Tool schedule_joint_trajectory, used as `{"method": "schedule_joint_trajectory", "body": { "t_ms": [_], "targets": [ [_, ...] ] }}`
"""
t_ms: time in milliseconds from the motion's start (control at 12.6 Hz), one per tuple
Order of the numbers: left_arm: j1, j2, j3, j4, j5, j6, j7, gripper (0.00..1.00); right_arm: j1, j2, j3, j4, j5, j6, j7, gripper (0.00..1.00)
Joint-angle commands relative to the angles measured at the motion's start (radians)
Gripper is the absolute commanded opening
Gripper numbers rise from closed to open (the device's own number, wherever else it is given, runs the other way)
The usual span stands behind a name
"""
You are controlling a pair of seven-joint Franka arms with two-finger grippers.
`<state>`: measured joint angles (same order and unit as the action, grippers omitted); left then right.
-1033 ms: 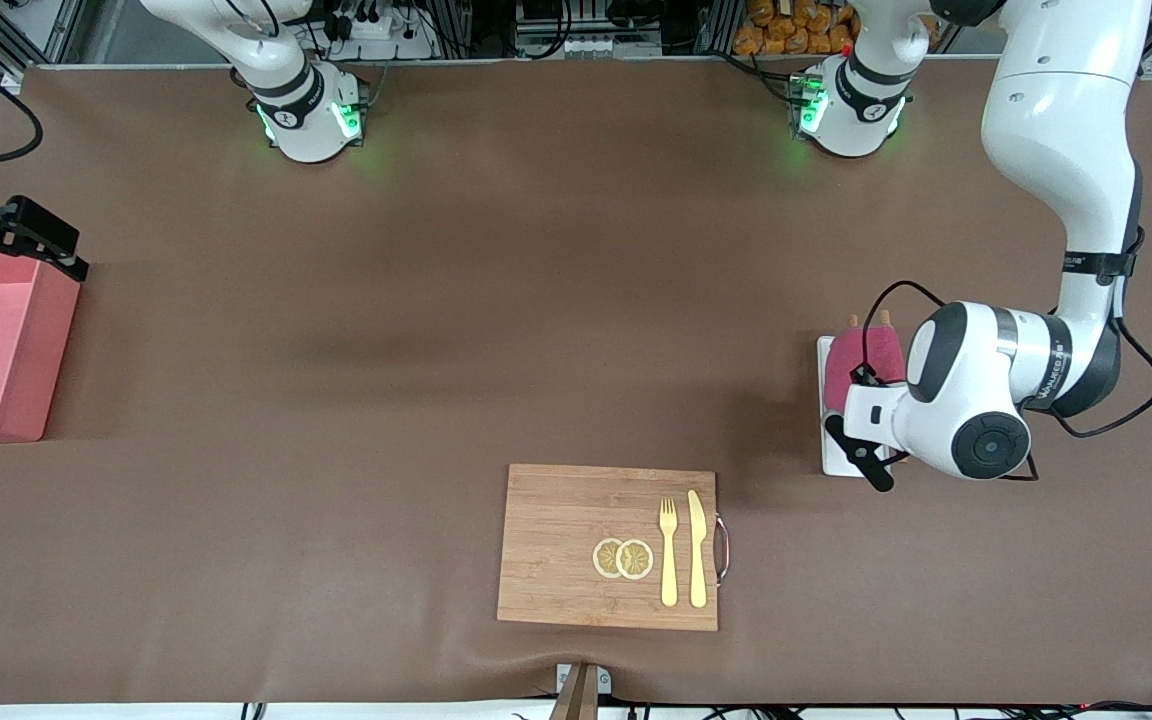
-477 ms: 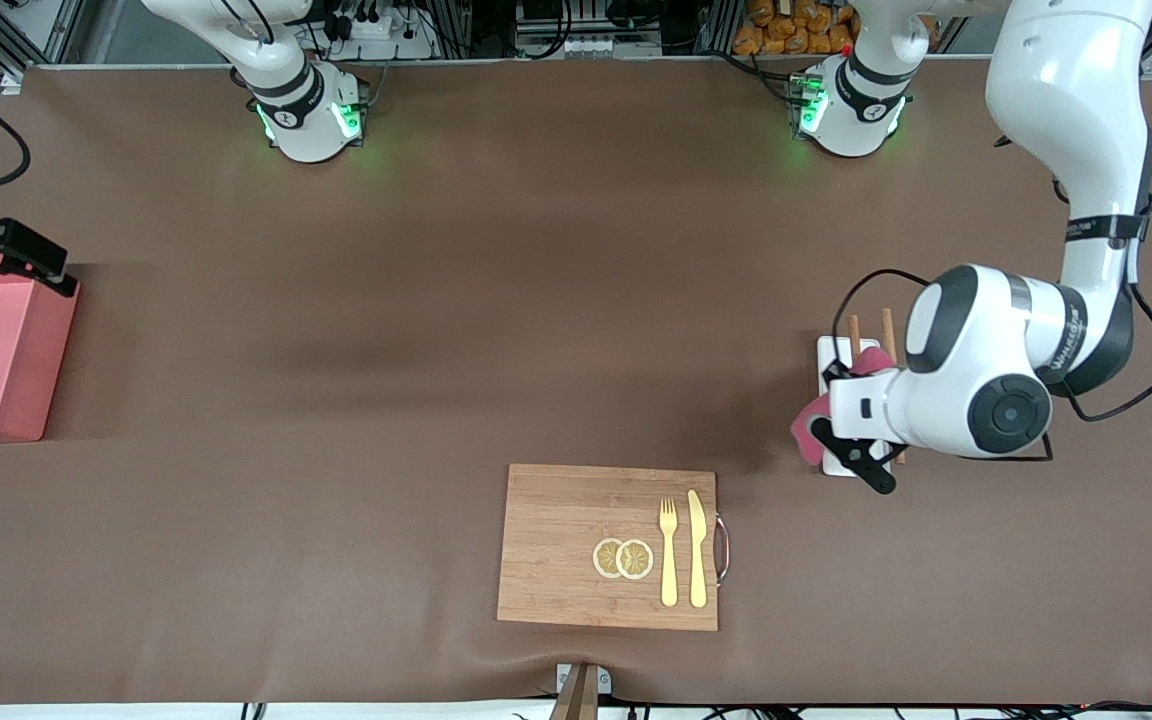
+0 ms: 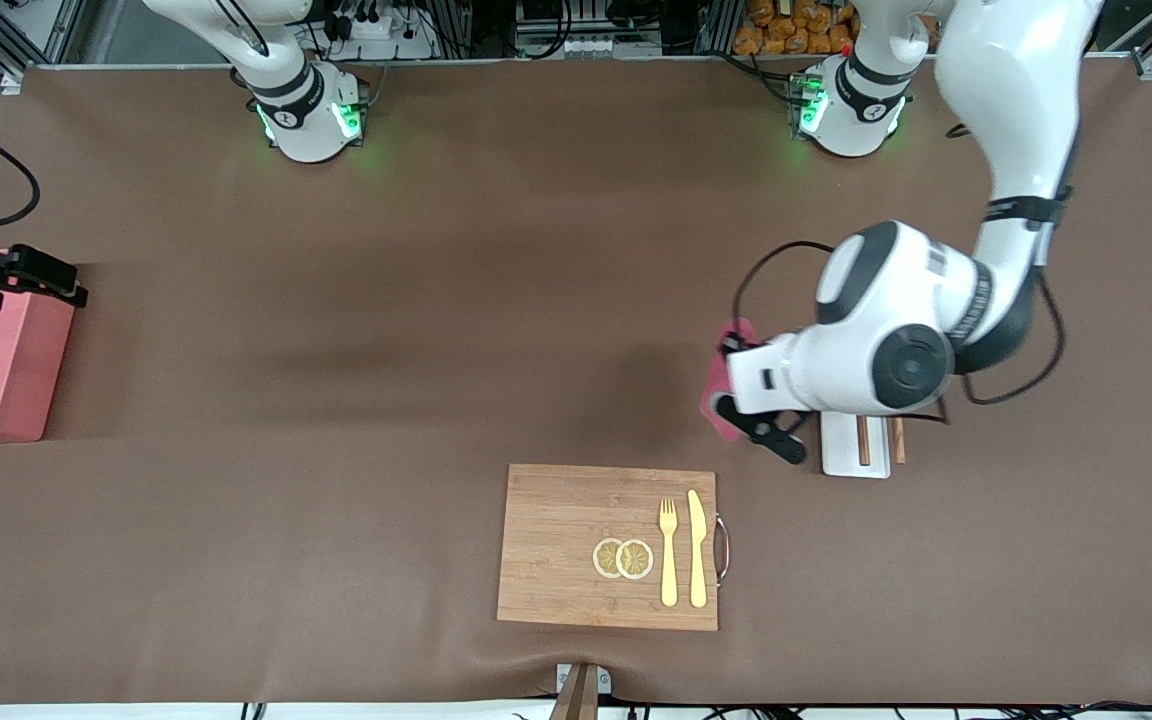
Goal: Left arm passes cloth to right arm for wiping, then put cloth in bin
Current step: 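Lift the cloth off the tray and carry it toward the right gripper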
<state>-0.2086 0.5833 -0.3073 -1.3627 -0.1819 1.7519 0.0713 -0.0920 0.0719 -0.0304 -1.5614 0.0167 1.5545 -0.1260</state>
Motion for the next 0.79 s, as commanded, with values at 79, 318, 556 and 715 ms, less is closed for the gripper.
{"method": "schedule_joint_trajectory", "body": {
  "t_ms": [79,318,556,715],
  "targets": [
    [-0.133,0.023,0.004,0.024,-0.149,0.146,-0.299,0.0,-0.029,-0.001,0.013,0.001,0.051,-0.074,0.075,1.0],
    [-0.248,0.03,0.004,0.024,-0.226,0.347,-0.473,0.0,0.033,0.032,0.017,0.003,0.236,-0.138,0.668,1.0],
    [-0.36,0.036,0.004,0.024,-0.304,0.548,-0.588,0.0,0.156,0.084,0.017,0.007,0.314,-0.137,1.065,1.0],
    [-0.411,0.036,0.004,0.024,-0.35,0.65,-0.646,0.0,0.187,0.138,0.015,0.006,0.408,-0.136,1.256,1.0]
  ]
}}
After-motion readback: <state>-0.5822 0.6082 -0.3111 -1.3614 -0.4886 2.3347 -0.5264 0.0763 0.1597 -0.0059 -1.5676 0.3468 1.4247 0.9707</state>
